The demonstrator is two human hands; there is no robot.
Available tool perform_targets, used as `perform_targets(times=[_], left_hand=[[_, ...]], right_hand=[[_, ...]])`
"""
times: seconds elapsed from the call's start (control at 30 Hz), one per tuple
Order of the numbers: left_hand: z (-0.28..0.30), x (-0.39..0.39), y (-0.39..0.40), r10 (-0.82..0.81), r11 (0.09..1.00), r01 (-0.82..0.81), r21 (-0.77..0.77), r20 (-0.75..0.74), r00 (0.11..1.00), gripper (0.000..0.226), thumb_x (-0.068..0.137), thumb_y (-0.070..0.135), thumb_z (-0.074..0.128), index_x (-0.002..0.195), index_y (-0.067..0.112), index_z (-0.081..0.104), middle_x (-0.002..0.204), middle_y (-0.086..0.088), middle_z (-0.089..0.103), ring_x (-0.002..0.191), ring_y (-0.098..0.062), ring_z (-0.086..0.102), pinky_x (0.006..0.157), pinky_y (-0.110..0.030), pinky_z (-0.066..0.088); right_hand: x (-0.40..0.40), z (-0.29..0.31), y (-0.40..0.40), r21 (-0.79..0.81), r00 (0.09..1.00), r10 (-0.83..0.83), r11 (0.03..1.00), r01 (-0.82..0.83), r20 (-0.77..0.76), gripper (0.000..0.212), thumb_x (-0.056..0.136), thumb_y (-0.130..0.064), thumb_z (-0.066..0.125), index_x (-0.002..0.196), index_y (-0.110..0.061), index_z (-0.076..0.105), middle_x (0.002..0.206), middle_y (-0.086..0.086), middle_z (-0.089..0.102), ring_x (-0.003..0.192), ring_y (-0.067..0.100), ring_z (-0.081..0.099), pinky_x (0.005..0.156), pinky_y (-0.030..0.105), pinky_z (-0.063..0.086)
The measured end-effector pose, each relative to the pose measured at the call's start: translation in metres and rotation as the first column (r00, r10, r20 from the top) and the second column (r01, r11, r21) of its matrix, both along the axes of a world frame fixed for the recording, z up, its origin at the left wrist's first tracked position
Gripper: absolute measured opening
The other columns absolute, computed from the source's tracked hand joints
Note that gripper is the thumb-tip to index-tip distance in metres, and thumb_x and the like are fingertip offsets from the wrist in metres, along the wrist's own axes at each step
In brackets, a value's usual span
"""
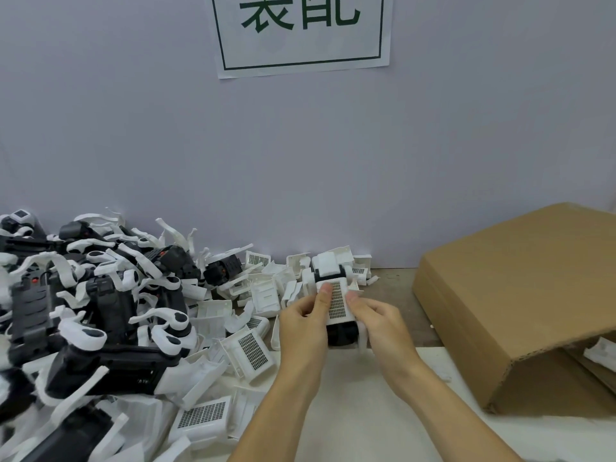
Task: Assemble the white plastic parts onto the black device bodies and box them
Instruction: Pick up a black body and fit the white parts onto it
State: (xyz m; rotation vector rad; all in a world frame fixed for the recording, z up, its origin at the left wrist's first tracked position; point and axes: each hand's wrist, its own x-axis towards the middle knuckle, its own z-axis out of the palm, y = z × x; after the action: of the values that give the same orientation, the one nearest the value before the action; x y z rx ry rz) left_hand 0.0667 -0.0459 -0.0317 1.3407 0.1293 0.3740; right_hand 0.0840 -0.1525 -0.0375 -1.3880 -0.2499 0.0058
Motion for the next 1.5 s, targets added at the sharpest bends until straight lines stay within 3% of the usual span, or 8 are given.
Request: perform_targets(times=[0.23, 0.43, 0.77, 0.87, 1.07, 1.27, 1.37, 1.5], left_hand=[[-0.006, 0.002, 0.001, -0.056, 0.987, 0.058, 0.147, -0.018, 0.998, 0.015, 0.098, 0.015, 0.063, 0.095, 0.018, 0.078, 0.089, 0.0, 0.079, 0.087, -0.012, 0.074, 0.069, -0.02, 0.056], [-0.001, 0.0, 0.002, -0.006, 0.991, 0.007, 0.137, -0.009, 1.0, 0.013, 0.094, 0.014, 0.068, 0.102, 0.013, 0.078, 0.094, -0.003, 0.079, 0.096, -0.021, 0.074, 0.09, -0.038, 0.058], [0.002, -0.003, -0.002, -0.052, 0.995, 0.045, 0.09, 0.078, 0.996, 0.022, 0.085, 0.004, 0.077, 0.095, 0.024, 0.076, 0.09, 0.003, 0.079, 0.085, -0.01, 0.075, 0.064, -0.016, 0.055], [0.002, -0.003, 0.0, 0.082, 0.996, -0.085, 0.032, 0.091, 0.992, 0.017, 0.077, 0.011, 0.085, 0.089, 0.021, 0.079, 0.083, 0.003, 0.079, 0.078, -0.009, 0.076, 0.059, -0.014, 0.054], [0.003, -0.001, 0.005, 0.089, 0.996, -0.087, -0.028, 0.049, 0.995, 0.025, 0.097, 0.034, 0.063, 0.082, 0.027, 0.082, 0.086, 0.003, 0.079, 0.082, -0.01, 0.075, 0.065, -0.03, 0.06], [0.002, -0.004, -0.007, 0.17, 0.945, -0.226, 0.236, 0.238, 0.956, 0.022, 0.1, 0.014, 0.058, 0.094, 0.026, 0.075, 0.09, 0.009, 0.075, 0.084, 0.002, 0.067, 0.068, -0.008, 0.047], [-0.002, -0.003, -0.004, 0.309, 0.887, -0.388, 0.251, 0.302, 0.902, 0.025, 0.099, 0.007, 0.053, 0.095, 0.025, 0.071, 0.091, 0.014, 0.071, 0.086, 0.0, 0.062, 0.069, -0.011, 0.044], [-0.01, -0.001, -0.002, 0.325, 0.874, -0.392, 0.285, 0.256, 0.91, 0.031, 0.095, -0.003, 0.052, 0.089, 0.023, 0.068, 0.088, 0.01, 0.069, 0.084, 0.0, 0.06, 0.069, -0.015, 0.042]], right_hand=[[0.005, -0.007, 0.0, -0.15, 0.986, -0.151, 0.976, 0.159, 0.067, 0.026, 0.102, -0.027, 0.057, 0.091, -0.018, 0.079, 0.083, -0.004, 0.078, 0.082, 0.007, 0.072, 0.068, 0.019, 0.054], [0.008, -0.01, 0.003, -0.23, 0.977, -0.156, 0.955, 0.188, 0.148, 0.03, 0.104, -0.028, 0.051, 0.09, -0.02, 0.076, 0.075, -0.015, 0.075, 0.072, -0.004, 0.067, 0.061, 0.008, 0.045], [0.012, -0.009, 0.0, -0.221, 0.949, -0.256, 0.93, 0.294, 0.187, 0.039, 0.108, -0.027, 0.039, 0.094, -0.007, 0.07, 0.085, 0.012, 0.073, 0.082, 0.026, 0.068, 0.07, 0.038, 0.053], [0.006, -0.009, 0.001, -0.2, 0.958, -0.196, 0.95, 0.238, 0.21, 0.017, 0.104, -0.026, 0.051, 0.116, -0.023, 0.062, 0.108, -0.003, 0.068, 0.095, 0.002, 0.064, 0.068, 0.017, 0.053], [0.003, -0.015, 0.004, -0.457, 0.936, -0.018, 0.869, 0.188, 0.35, 0.048, 0.087, -0.038, 0.073, 0.128, -0.038, 0.047, 0.122, -0.023, 0.054, 0.117, -0.008, 0.05, 0.094, 0.014, 0.046], [0.008, -0.01, -0.004, -0.286, 0.953, -0.264, 0.911, 0.297, 0.148, 0.03, 0.087, -0.039, 0.074, 0.107, -0.034, 0.053, 0.093, -0.018, 0.066, 0.077, -0.012, 0.065, 0.055, 0.007, 0.046], [0.014, -0.004, -0.015, -0.204, 0.926, -0.366, 0.917, 0.343, -0.091, 0.031, 0.092, -0.047, 0.06, 0.105, -0.018, 0.062, 0.085, -0.009, 0.067, 0.08, 0.01, 0.066, 0.065, 0.028, 0.049], [0.015, 0.031, -0.04, 0.253, 0.939, -0.225, 0.923, 0.29, -0.259, 0.037, 0.096, -0.027, 0.054, 0.068, -0.016, 0.075, 0.066, 0.004, 0.059, 0.058, 0.019, 0.059, 0.057, 0.034, 0.056]])
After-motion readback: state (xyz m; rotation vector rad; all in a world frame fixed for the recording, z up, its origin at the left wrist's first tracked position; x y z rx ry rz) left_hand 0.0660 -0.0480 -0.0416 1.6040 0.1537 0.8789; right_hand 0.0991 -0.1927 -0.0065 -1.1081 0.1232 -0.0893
